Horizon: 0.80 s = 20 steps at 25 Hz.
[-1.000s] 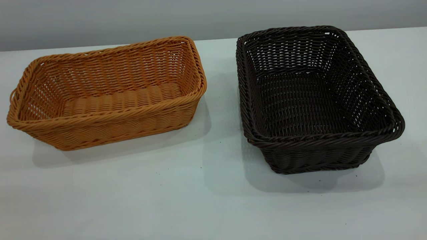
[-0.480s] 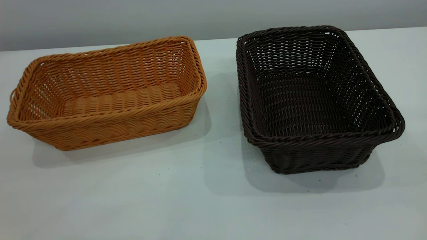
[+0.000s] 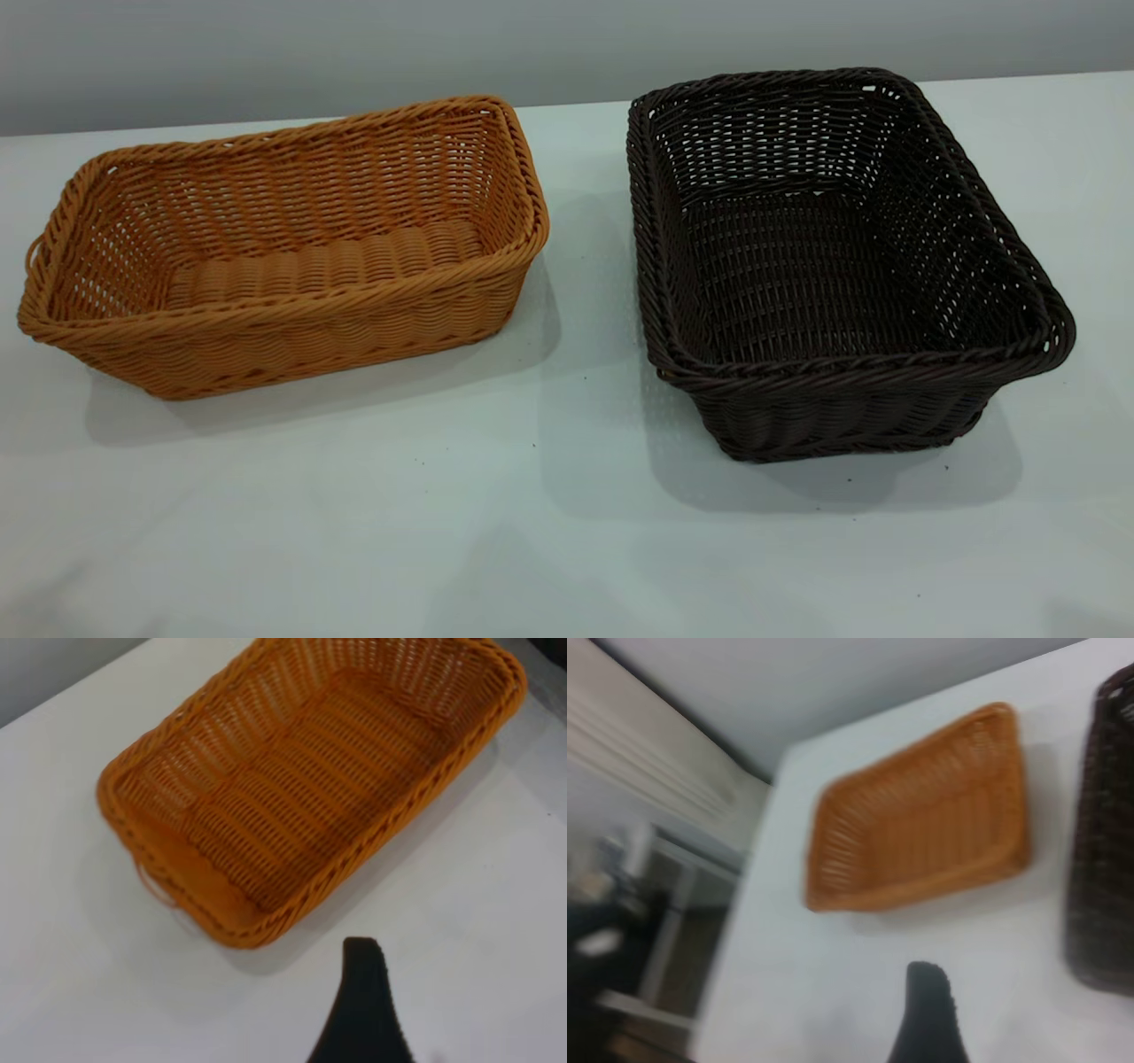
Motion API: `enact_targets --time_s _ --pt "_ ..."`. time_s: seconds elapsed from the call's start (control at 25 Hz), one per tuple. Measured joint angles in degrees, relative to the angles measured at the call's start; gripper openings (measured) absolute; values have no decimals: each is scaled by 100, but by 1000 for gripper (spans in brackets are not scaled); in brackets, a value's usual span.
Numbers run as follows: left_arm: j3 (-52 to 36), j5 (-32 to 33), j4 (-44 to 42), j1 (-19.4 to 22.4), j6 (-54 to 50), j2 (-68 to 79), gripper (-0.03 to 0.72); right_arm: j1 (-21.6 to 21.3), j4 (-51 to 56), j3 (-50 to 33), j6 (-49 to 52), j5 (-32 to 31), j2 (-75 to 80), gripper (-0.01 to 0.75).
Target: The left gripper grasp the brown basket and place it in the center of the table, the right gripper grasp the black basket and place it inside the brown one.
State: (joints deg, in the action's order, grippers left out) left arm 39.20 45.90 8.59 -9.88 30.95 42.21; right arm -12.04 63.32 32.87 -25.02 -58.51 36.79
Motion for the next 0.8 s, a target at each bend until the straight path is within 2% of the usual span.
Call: enact_targets --time_s 0.28,0.68,0.8 --pt "190 -215 7 -72 91 990 491 2 146 0 1226 733 470 495" --pt "190 -720 -1 -712 86 1872 491 10 307 -12 2053 881 1605 493" --pt "190 -937 -1 -751 80 1925 491 10 307 -105 2182 990 2032 493"
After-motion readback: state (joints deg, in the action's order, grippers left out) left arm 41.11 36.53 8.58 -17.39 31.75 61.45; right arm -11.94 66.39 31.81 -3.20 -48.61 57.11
